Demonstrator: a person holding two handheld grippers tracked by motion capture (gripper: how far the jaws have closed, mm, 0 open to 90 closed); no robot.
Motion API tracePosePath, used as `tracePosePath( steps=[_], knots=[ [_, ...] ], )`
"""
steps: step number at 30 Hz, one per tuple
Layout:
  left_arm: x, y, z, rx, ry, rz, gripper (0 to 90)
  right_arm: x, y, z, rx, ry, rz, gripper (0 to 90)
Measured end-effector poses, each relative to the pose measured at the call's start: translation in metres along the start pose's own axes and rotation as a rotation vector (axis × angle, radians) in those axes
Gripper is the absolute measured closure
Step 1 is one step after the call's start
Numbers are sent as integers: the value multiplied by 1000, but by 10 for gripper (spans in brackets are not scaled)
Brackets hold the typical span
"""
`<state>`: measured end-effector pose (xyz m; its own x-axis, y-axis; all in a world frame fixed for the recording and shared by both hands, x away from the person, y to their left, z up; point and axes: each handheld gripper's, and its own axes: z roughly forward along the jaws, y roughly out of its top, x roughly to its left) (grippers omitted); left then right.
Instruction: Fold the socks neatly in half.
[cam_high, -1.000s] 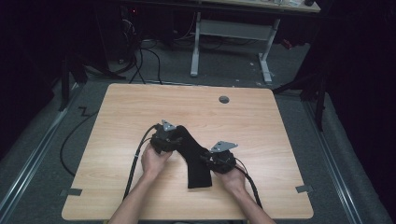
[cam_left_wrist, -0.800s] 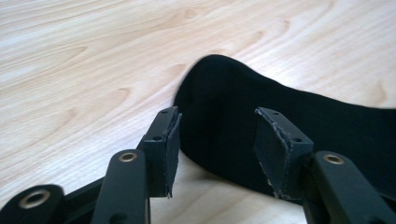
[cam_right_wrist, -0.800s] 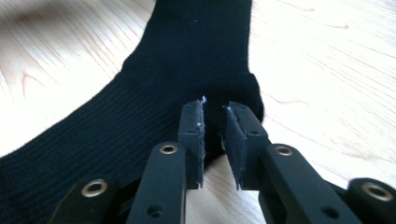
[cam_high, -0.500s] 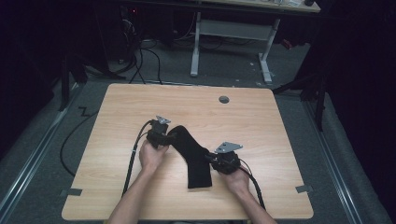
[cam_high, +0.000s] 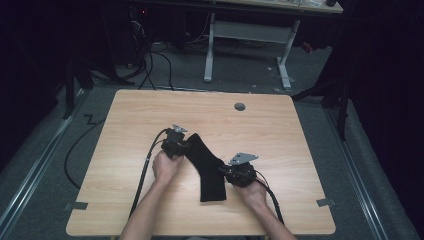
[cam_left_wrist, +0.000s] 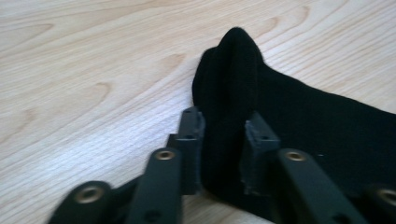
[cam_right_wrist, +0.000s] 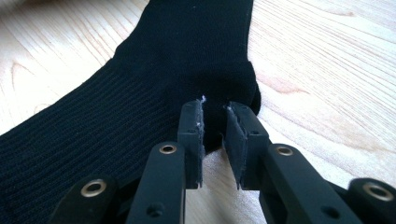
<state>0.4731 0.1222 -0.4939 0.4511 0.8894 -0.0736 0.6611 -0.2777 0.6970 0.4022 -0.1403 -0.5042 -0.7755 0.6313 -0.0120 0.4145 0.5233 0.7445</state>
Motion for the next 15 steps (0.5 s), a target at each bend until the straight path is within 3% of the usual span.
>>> tracePosePath(
  steps=[2,5,15],
  knots=[
    [4,0,0,-1,-38,-30,788,0,0,0,2,3,2,762],
    [4,0,0,-6,-44,-34,822,0,1,0,6,1,0,762],
    [-7,4,-16,-55,-25,49,826,1,1,0,9,-8,-7,763]
  ],
)
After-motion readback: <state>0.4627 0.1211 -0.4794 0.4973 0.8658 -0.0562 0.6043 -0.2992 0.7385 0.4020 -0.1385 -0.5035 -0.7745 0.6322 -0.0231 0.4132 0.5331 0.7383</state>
